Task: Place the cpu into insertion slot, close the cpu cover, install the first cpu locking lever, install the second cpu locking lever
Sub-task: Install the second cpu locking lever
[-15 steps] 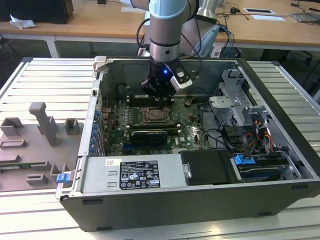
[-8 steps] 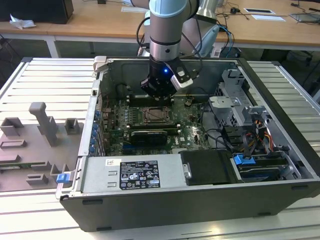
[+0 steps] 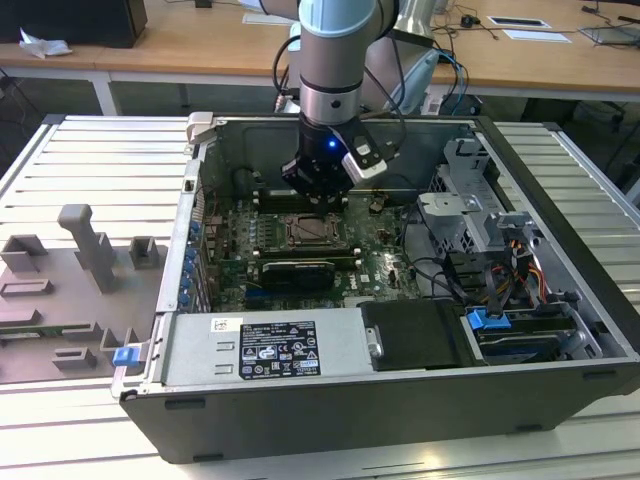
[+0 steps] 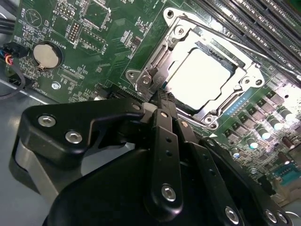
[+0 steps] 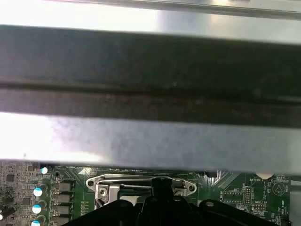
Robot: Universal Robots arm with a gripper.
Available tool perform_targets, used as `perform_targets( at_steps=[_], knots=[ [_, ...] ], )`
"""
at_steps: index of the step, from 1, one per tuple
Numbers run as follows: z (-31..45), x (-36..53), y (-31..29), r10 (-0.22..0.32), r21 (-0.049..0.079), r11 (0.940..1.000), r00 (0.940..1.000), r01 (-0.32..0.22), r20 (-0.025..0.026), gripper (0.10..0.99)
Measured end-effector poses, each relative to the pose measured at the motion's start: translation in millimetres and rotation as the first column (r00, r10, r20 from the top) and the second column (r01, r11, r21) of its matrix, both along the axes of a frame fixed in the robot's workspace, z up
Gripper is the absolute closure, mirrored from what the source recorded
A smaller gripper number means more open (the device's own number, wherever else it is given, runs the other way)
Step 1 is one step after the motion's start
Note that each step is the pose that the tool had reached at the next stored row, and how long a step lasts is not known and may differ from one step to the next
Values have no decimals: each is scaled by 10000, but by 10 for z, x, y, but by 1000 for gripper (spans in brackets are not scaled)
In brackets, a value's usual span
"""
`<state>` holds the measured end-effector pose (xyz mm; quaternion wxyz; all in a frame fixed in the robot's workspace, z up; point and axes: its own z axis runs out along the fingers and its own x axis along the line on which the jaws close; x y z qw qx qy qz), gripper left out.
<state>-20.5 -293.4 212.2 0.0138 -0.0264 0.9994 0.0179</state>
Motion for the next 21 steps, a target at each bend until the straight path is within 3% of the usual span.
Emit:
perform_targets(
  at_steps=[8,14,15,21],
  knots=[
    [10,0,-40,-1,-2,10000,10000,1,-1,980],
    [285,0,-40,0,1,10000,10000,0,1,980],
    [303,0,-44,1,3,10000,10000,-1,1,980],
    [295,0,-208,0,2,10000,10000,0,1,980]
  ],
)
